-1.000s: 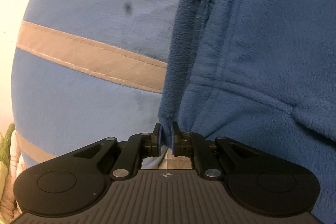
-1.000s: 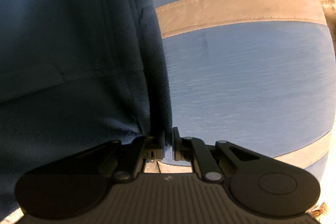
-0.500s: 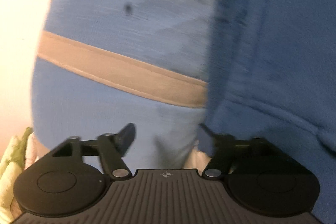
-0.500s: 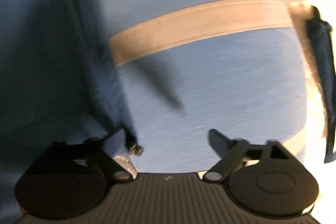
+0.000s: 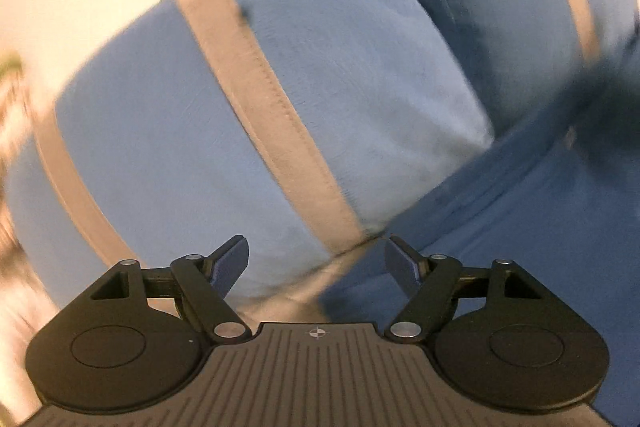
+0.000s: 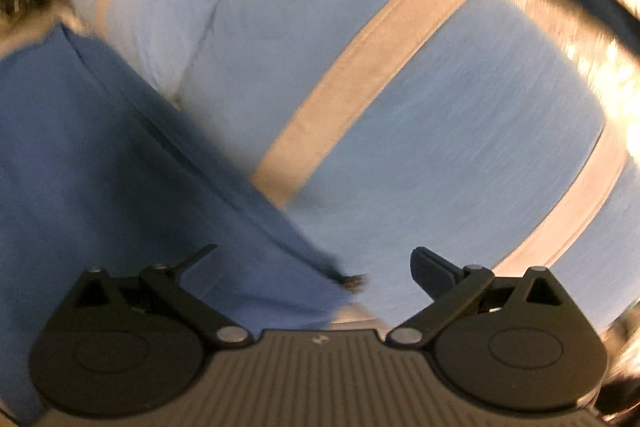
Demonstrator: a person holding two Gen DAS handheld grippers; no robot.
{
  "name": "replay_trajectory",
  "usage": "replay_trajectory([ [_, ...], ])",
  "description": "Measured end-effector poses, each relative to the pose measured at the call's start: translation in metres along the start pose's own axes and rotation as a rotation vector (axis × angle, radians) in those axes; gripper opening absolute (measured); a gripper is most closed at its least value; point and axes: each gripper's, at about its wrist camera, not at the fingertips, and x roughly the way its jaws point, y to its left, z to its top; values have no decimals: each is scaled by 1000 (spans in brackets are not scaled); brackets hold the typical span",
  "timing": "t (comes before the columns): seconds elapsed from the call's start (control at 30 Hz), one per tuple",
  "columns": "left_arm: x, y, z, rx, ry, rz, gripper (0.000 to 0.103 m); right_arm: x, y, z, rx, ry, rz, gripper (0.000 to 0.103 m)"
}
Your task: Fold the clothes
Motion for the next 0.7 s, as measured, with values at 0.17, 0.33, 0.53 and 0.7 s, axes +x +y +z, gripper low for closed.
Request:
replay_trajectory([
  [0.17, -2, -6, 0, -177, 32, -143, 75, 1, 2, 0, 213, 6, 173, 103],
  [0.33, 11, -17, -4, -304, 79, -258, 75, 15, 12, -1, 360, 11, 292, 103],
  [0.53, 26, -35, -10, -394, 126, -323, 75, 45, 36, 0, 420, 3, 331, 103],
  [0.7, 42, -49, -19, -438, 169, -343, 75, 64, 55, 2, 442, -6, 343, 103],
])
